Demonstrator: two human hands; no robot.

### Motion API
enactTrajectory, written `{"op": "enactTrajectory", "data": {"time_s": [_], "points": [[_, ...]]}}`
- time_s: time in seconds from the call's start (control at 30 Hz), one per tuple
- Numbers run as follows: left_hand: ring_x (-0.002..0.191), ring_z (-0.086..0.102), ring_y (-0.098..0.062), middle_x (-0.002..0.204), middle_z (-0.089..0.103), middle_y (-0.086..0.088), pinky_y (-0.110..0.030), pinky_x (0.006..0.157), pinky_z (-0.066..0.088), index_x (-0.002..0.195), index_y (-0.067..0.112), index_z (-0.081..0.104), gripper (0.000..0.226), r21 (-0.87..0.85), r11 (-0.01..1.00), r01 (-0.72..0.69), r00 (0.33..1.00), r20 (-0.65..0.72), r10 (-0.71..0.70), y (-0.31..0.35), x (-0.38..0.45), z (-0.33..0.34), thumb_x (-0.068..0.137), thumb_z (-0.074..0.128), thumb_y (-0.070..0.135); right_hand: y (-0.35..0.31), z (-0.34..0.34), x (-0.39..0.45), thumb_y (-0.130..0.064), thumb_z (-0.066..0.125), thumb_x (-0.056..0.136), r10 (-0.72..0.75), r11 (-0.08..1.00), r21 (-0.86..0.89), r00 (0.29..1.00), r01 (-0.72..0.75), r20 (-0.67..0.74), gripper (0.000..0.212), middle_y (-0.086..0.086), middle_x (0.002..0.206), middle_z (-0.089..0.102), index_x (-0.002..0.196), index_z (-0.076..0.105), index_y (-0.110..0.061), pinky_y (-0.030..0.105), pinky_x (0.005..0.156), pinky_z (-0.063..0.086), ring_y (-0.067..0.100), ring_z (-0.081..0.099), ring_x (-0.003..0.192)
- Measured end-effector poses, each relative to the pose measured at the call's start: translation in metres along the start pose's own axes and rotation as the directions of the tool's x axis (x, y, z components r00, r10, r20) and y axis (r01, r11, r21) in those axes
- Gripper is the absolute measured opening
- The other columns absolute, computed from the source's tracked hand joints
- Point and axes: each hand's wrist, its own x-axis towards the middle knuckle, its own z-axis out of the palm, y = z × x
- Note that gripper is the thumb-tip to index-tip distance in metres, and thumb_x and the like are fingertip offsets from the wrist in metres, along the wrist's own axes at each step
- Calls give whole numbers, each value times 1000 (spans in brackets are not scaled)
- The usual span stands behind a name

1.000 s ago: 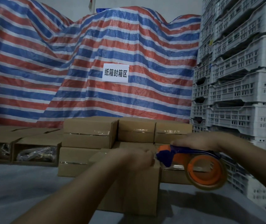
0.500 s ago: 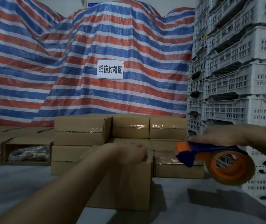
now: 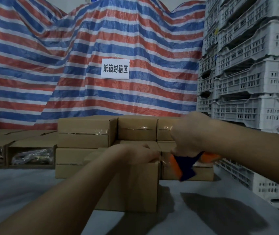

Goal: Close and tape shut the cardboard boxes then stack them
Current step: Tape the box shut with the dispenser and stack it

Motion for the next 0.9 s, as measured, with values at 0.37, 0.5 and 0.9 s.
{"op": "enactTrajectory", "data": {"time_s": [0.37, 0.5, 0.9], "points": [[107, 55, -17, 117, 58, 1, -41, 101, 44, 121, 29, 56, 41, -2, 1000, 15, 999, -33, -15, -3, 1, 1, 94, 47, 57, -14, 97, -4, -61, 27, 103, 148, 981, 147, 980, -128, -135, 58, -2, 63, 46, 68, 50, -21, 27, 53, 35, 13, 39, 52], [103, 55, -14, 113, 59, 3, -32, 88, 44, 118, 30, 58, 39, -20, 1000, 12, 999, -43, -12, -4, 1, 2, 94, 48, 58, -43, 115, -12, -64, 23, 101, 268, 920, 336, 948, -199, -172, 61, -5, 62, 53, 64, 49, -24, 26, 45, 32, 11, 48, 51], [114, 53, -21, 126, 55, -3, -43, 104, 43, 132, 25, 53, 53, -15, 1000, 27, 998, -65, -28, -3, -2, 2, 91, 51, 59, -36, 112, -13, -74, 7, 94, 307, 803, 565, 945, -191, -116, 78, -5, 64, 59, 67, 60, -23, 26, 54, 43, 8, 58, 59]]}}
